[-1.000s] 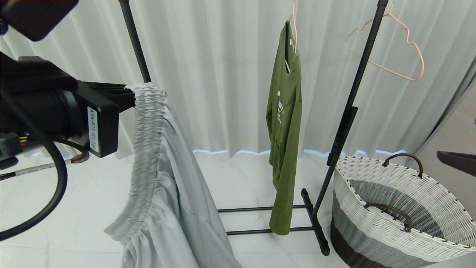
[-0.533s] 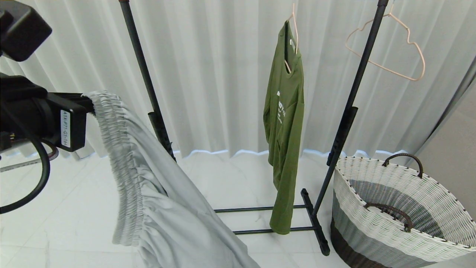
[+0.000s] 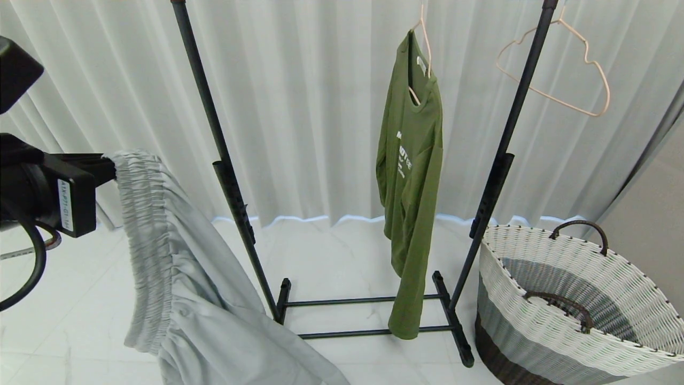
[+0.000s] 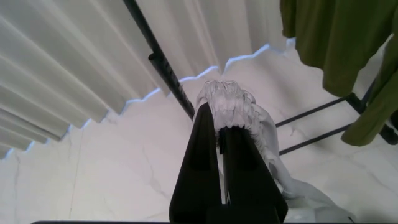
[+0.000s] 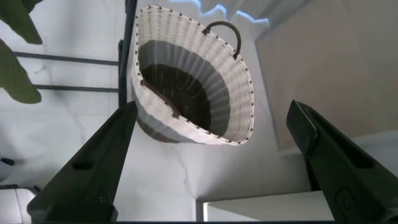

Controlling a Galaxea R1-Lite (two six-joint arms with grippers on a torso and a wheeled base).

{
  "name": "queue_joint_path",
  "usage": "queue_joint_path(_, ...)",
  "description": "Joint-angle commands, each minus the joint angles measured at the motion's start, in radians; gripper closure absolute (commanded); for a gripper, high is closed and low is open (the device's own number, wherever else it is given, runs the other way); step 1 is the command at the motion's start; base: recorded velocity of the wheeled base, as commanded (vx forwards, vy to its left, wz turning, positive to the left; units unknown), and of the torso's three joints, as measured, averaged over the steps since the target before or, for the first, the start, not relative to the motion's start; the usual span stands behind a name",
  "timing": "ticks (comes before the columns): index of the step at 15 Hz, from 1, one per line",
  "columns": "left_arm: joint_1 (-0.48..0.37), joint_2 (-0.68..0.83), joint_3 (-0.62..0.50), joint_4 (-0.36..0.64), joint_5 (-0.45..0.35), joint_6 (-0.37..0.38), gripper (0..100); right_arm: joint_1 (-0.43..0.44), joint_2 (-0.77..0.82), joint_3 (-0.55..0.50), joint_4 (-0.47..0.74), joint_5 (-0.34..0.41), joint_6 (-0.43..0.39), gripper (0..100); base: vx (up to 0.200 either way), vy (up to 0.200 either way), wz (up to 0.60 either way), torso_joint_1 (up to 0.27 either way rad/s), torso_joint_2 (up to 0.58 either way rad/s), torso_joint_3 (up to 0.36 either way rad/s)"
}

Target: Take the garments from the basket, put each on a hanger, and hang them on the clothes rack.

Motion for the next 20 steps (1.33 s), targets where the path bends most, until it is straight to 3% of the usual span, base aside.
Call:
queue_joint_path(1,0.028,-0.011,0.005,0.000,-0.003,0.000,100,-0.003,0.022,0.001,0.000,0.000,0.005,0,0.000,0.000,0.00,0.000,0.00,0.000)
queue_joint_path(8,0.032,-0.024,0.030,-0.002,-0.006,0.003,100,-0.005,0.011,0.049,-0.006,-0.003,0.016,0,0.000,0.000,0.00,0.087,-0.24,-0.145)
queue_joint_path(20,0.031,-0.044,0.025,-0.002,-0.007,0.005,100,-0.005,0.040,0.050,-0.112,0.020,0.016,0,0.000,0.000,0.00,0.213,-0.49,-0.279)
